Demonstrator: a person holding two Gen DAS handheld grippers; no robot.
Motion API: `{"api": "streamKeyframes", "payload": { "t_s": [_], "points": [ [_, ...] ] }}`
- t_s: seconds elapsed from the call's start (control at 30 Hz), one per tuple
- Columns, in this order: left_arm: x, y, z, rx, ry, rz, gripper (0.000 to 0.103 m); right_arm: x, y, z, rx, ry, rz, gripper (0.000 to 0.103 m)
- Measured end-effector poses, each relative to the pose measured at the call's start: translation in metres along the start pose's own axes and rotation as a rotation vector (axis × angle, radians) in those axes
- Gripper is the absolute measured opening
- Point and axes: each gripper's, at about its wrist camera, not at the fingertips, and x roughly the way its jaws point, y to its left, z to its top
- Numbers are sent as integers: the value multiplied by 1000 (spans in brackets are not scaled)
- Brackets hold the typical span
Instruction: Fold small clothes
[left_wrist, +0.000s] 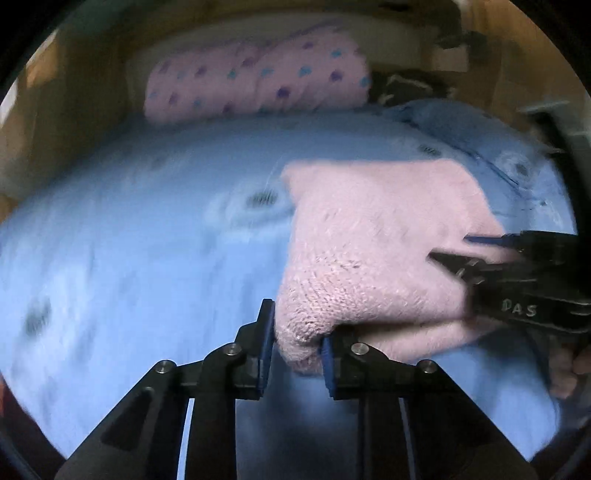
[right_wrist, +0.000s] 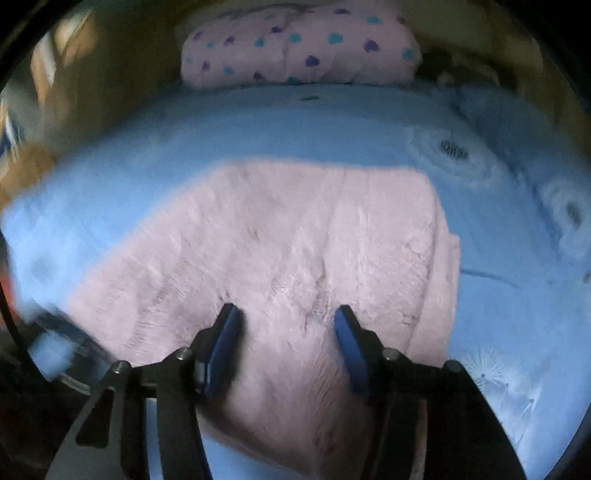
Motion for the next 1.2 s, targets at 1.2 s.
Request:
{"api": "streamKeyframes", "payload": {
  "t_s": [1.2],
  "points": [
    [-67,69,18,-330,-91,-44,2,0,111,14,-160,-37,18,21]
  ]
}}
